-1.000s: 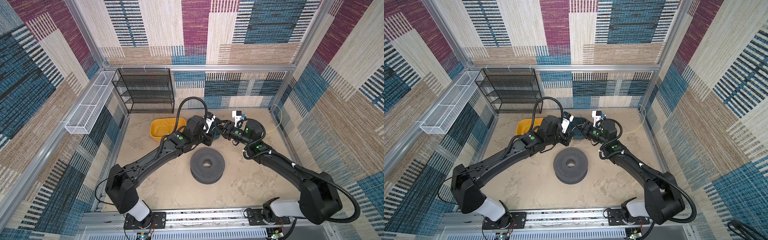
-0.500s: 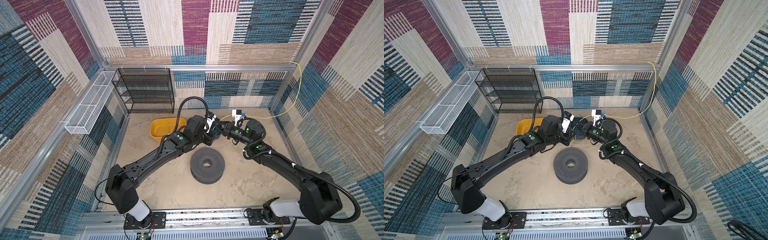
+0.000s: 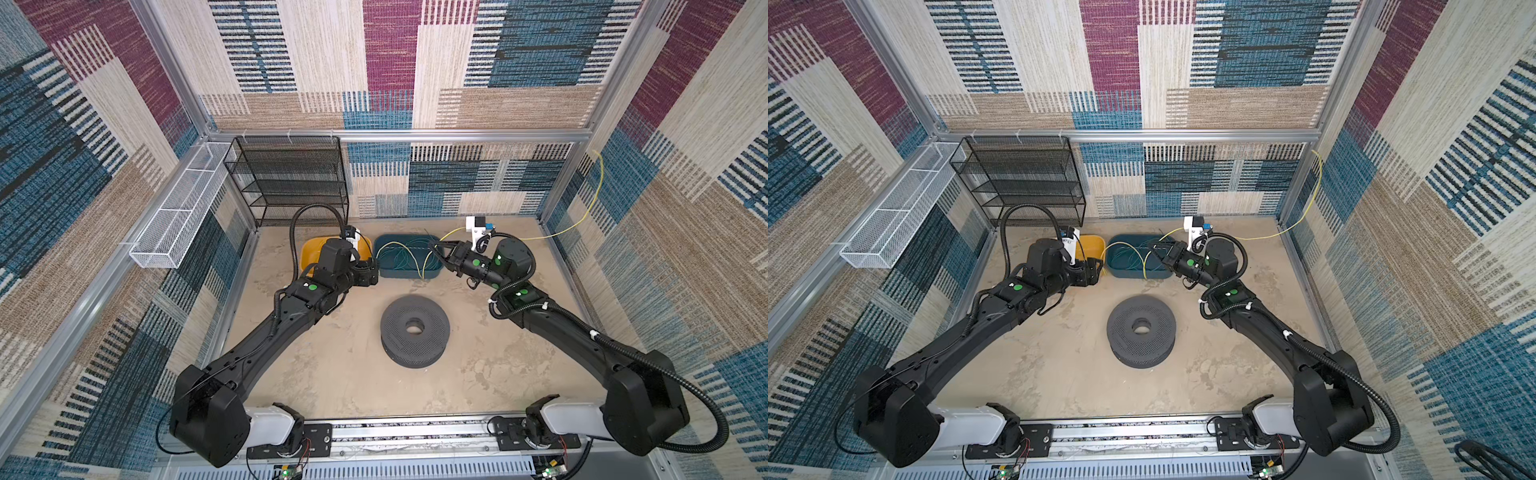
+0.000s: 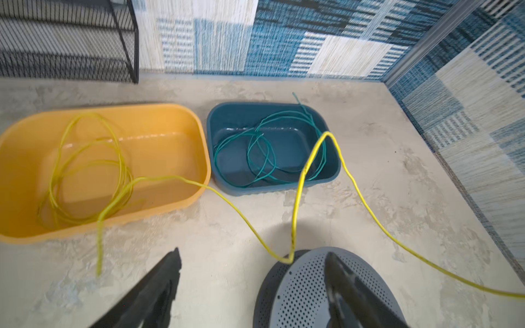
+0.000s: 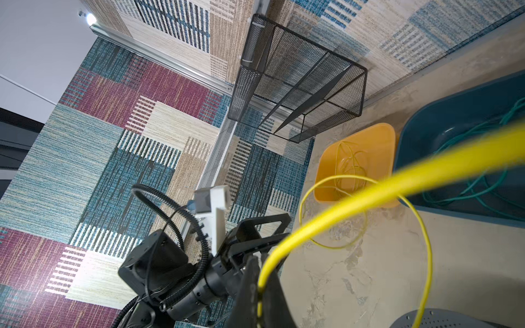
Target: Wrap the cables
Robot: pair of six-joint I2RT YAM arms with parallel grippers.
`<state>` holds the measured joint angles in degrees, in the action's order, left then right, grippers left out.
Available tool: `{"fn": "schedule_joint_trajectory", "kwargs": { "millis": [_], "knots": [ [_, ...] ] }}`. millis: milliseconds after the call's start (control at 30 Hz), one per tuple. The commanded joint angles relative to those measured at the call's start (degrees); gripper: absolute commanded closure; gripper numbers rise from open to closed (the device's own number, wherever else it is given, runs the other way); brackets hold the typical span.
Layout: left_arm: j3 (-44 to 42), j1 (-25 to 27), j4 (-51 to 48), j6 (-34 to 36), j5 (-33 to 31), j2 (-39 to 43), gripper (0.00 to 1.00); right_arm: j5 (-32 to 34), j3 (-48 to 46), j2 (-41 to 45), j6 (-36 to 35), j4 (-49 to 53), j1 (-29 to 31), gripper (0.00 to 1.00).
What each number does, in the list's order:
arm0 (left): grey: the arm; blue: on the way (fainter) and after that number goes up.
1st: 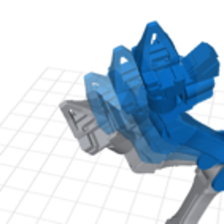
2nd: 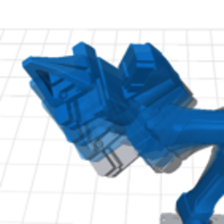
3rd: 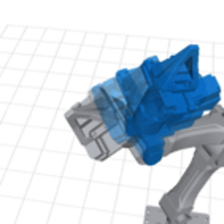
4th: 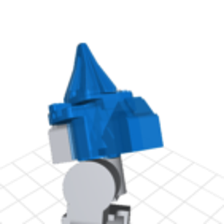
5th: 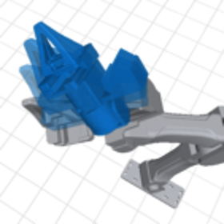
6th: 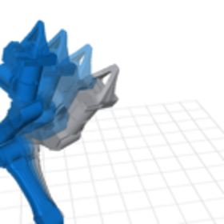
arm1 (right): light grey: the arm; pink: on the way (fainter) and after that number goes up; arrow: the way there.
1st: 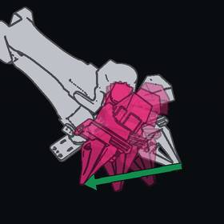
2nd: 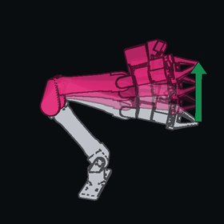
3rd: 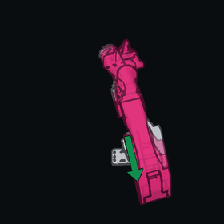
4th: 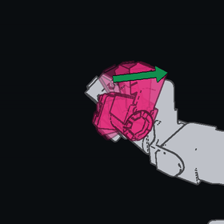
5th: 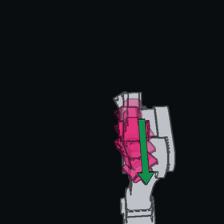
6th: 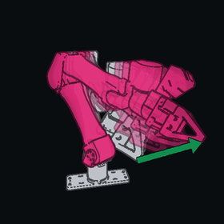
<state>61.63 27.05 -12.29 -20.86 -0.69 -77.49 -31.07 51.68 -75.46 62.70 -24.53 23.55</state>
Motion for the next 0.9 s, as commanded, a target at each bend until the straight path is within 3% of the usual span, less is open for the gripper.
{"fn": "schedule_joint_trajectory", "kwargs": {
  "millis": [0, 367, 500, 633, 767, 867],
  "knots": [
    [-1.0, -0.6, 5.6, -4.4, 5.0, -1.8, 0.19, -0.8, 0.4, 0.8, -0.6, -1.2, 0.0, 1.00],
    [-3.7, -0.6, 19.5, -6.8, 18.9, -6.6, 0.22, -0.7, 0.7, 2.4, -0.9, 0.3, 0.0, 1.00],
    [-0.8, -0.6, 14.4, -5.0, 19.5, -10.0, 0.49, -1.0, 0.0, 2.9, -0.5, -0.3, 0.0, 1.00],
    [-3.0, -0.6, 17.0, -6.1, 17.6, -9.6, 0.96, -0.6, 0.1, 3.4, -0.9, 0.3, -0.1, 1.00],
    [-2.4, -0.6, 13.4, -3.8, 17.6, -8.8, 1.00, 2.1, 2.6, 3.8, -4.8, 4.2, -1.4, 1.00],
    [-2.4, -0.5, 8.4, -2.0, 16.4, -6.9, 1.00, 2.3, 5.3, 2.8, -5.9, 5.3, -5.8, 1.00]
  ]
}}
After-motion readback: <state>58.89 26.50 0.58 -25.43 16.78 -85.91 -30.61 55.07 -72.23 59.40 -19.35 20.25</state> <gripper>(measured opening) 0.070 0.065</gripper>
